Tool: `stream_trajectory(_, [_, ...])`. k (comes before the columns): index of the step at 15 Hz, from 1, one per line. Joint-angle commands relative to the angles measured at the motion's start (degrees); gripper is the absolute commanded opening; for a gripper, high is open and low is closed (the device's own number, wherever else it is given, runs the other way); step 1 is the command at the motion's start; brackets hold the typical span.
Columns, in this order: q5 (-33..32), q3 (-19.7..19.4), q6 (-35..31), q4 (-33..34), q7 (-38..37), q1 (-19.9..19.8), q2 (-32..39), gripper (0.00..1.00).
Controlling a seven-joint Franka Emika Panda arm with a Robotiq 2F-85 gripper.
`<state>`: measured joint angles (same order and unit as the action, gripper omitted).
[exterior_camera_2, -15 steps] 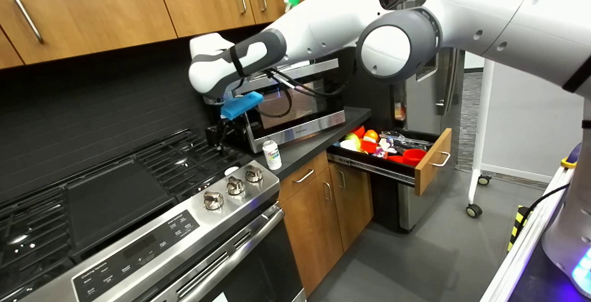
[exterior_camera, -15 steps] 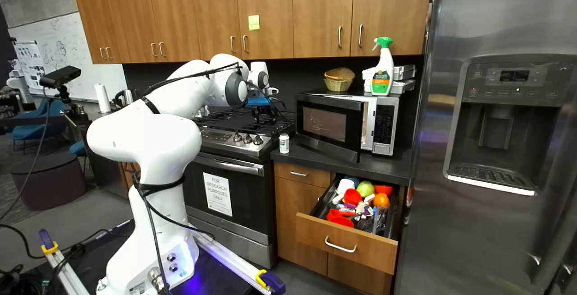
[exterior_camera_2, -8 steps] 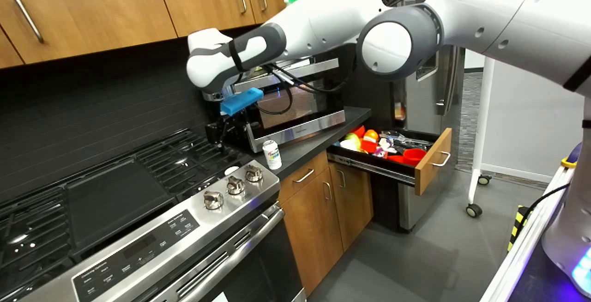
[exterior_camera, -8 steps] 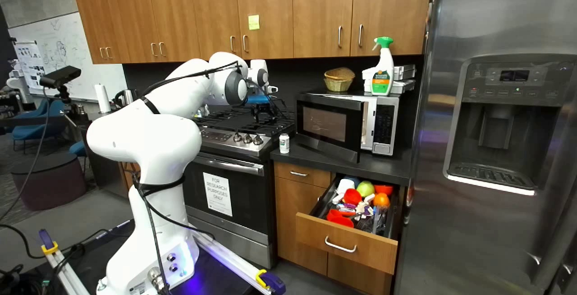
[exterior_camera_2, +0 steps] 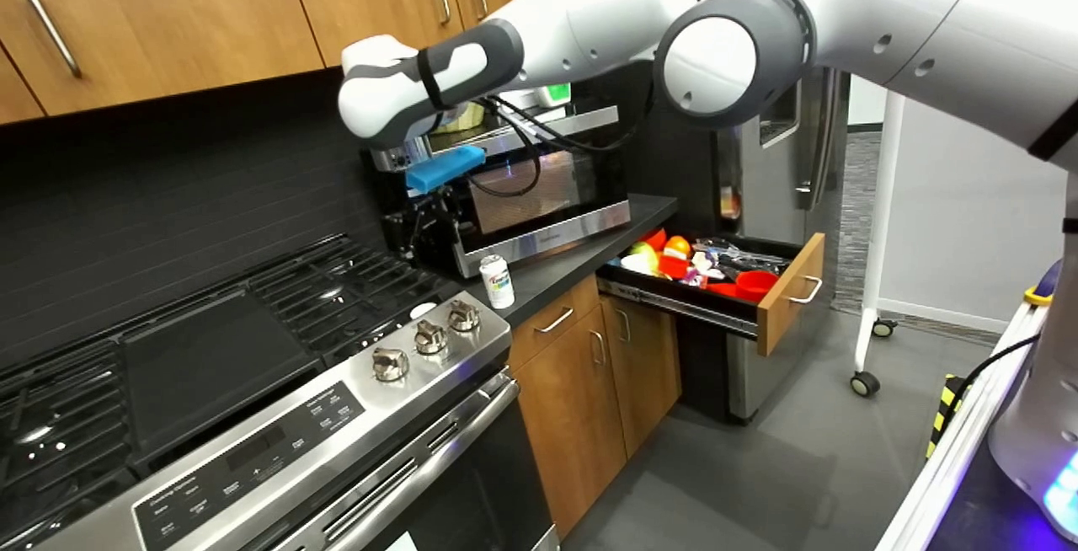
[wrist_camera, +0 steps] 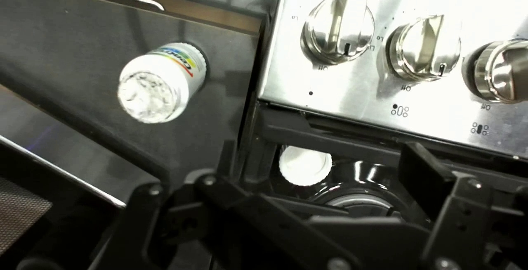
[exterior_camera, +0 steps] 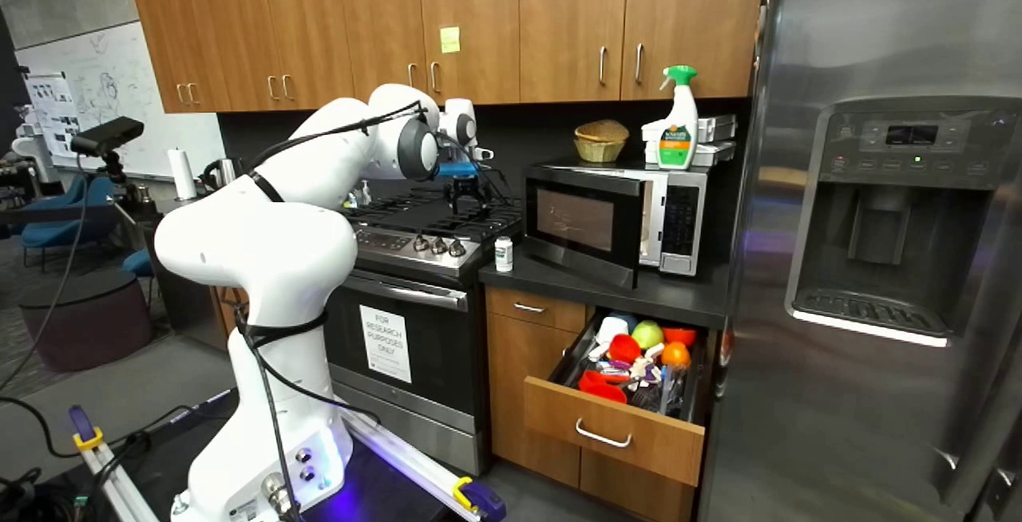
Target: Take the lid off of the white bottle
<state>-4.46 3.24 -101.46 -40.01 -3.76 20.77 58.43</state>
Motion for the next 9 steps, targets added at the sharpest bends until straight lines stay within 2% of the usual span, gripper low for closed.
stream_trajectory(1, [1.0,0.4,3.1,-6.9,0.3,-1.8,-7.5,1.0])
stream_trajectory(5, [2.2,1.1,4.3,-13.4,-0.2,-3.1,-13.2,1.0])
stream_trajectory(9, [4.8,1.5,2.8,-24.1,-0.6,-3.5,-19.7,1.0])
